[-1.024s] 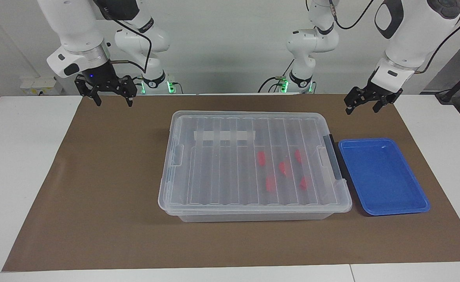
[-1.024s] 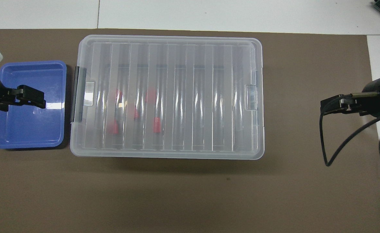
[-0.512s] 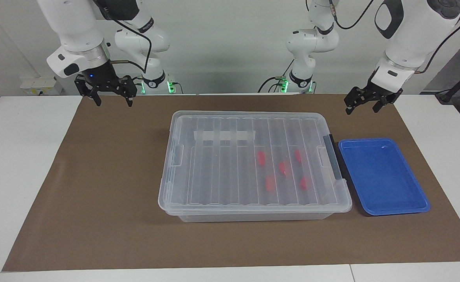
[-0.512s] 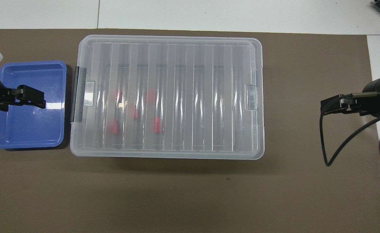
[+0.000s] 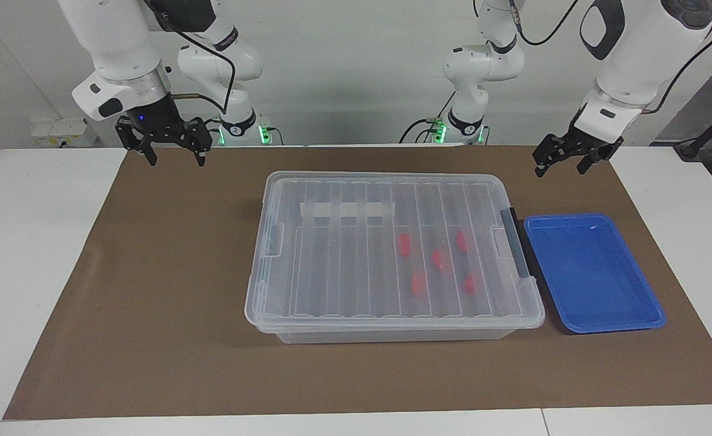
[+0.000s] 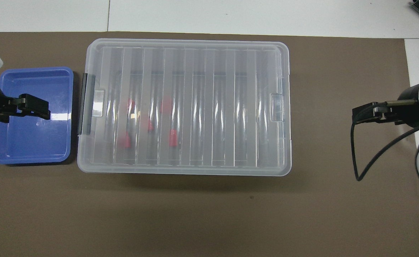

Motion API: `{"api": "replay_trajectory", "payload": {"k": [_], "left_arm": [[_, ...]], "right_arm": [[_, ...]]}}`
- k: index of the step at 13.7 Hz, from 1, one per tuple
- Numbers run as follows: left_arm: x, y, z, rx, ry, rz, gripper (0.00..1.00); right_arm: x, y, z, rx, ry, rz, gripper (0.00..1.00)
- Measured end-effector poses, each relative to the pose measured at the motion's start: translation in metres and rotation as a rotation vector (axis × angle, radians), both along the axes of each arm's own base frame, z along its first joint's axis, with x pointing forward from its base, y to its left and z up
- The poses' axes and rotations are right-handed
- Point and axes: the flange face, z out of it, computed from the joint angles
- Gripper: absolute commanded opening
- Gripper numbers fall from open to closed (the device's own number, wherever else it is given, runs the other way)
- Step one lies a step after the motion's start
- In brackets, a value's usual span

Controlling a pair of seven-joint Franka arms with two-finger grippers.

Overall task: Place red block in blue tray from box
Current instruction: 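Reach the right gripper to the clear lid's edge nearest it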

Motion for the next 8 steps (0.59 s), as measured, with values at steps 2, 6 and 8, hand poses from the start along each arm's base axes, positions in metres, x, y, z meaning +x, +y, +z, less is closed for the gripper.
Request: {"api": "replay_trajectory", "payload": {"k": [2, 6, 8], "left_arm": [[0.0, 0.0, 0.0, 0.0, 0.0, 0.0, 1.0], [0.0, 0.0, 0.0, 0.0, 0.0, 0.0, 1.0], [0.0, 0.0, 0.0, 0.0, 0.0, 0.0, 1.0]], "right_arm": [[0.005, 0.003, -0.008, 0.003, -0.026, 0.001, 0.99], [0.012, 0.042, -0.04, 0.016, -0.072, -0.037, 0.99], [0.016, 0.062, -0.058, 0.024, -0.085, -0.048, 0.98]]}}
